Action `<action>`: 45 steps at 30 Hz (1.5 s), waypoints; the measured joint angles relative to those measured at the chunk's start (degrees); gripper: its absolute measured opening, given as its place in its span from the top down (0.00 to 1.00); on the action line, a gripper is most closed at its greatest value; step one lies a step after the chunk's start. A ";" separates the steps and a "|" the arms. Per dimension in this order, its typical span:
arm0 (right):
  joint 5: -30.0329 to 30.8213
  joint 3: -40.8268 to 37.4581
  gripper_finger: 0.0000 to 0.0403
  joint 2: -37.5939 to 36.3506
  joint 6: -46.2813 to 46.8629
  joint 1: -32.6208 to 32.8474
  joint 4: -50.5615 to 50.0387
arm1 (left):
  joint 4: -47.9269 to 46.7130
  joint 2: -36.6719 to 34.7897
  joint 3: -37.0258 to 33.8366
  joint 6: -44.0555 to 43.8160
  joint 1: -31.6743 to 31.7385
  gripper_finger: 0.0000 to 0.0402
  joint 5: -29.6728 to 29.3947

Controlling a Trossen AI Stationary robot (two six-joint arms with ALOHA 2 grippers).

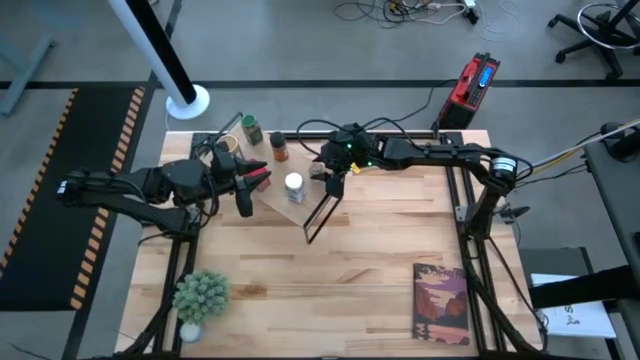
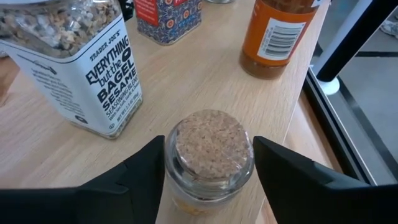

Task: Shelf spices
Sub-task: Remove the brown seasoning bottle from the shelf

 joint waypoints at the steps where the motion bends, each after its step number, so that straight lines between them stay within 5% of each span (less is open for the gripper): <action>1: 0.01 0.00 0.48 0.00 0.01 0.00 -0.06 | 0.00 0.00 0.00 0.00 0.00 0.72 0.01; 12: 0.04 0.00 0.64 0.00 -0.46 -0.11 -0.87 | -0.07 0.07 0.00 -0.02 0.00 0.72 0.03; 24: 0.00 0.00 0.66 -0.02 -1.46 -0.09 -1.17 | -0.37 0.07 0.00 -0.02 0.00 0.72 0.03; 45: -1.46 -0.11 0.28 -0.16 -1.92 0.07 -0.38 | -0.37 0.07 0.00 -0.02 0.00 0.72 0.03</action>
